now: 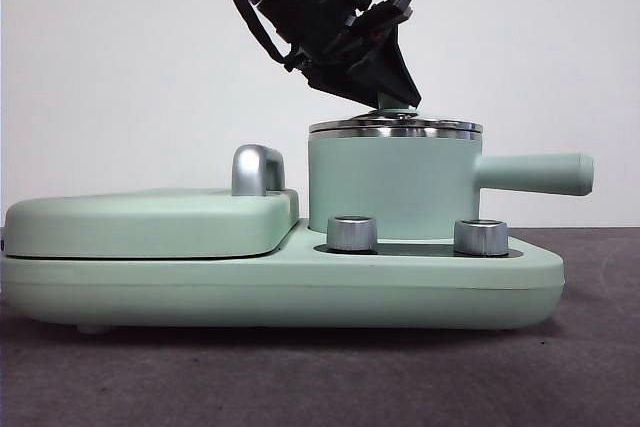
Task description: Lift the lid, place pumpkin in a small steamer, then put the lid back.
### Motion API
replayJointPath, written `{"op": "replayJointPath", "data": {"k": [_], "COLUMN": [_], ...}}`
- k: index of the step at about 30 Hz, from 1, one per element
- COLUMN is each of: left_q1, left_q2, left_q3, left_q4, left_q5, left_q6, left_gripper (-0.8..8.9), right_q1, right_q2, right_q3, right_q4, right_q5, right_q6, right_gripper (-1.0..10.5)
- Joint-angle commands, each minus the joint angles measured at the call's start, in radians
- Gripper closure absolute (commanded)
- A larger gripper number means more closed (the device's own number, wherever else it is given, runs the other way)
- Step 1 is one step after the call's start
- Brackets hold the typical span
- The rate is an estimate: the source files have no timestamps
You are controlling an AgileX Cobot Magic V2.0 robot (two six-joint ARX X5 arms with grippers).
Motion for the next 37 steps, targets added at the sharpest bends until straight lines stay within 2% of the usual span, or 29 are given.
{"op": "replayJointPath", "data": {"k": [1, 11, 18, 21, 25, 33, 37], "left_q1": [-0.013, -0.014, -0.013, -0.013, -0.013, -0.013, -0.011], "left_q2": [0.032, 0.024, -0.066, -0.131, -0.238, -0.437, -0.524], "left_q3": [0.026, 0.029, 0.042, 0.042, 0.042, 0.042, 0.041], "left_q4": [0.013, 0.013, 0.009, -0.04, -0.209, -0.676, -0.84], "left_q5": [0.006, 0.005, 0.005, 0.005, 0.005, 0.005, 0.005], "left_q6": [-0.001, -0.034, -0.105, -0.124, -0.161, -0.162, -0.162], "left_gripper": [7.34, 4.03, 3.04, 3.04, 3.09, 3.1, 3.1], "right_q1": [0.006, 0.006, 0.006, 0.006, 0.006, 0.006, 0.006], "right_q2": [-0.001, -0.001, -0.001, -0.001, -0.001, -0.001, 0.0], "right_q3": [0.008, 0.008, 0.008, 0.008, 0.008, 0.008, 0.008], "right_q4": [0.01, 0.01, 0.01, 0.01, 0.01, 0.01, 0.018], "right_q5": [0.0, 0.0, 0.0, 0.0, -0.001, -0.004, -0.004], "right_q6": [0.013, 0.015, 0.015, 0.015, 0.015, 0.015, 0.015], "right_gripper": [4.7, 4.7, 4.7, 4.7, 4.7, 4.7, 4.7]}}
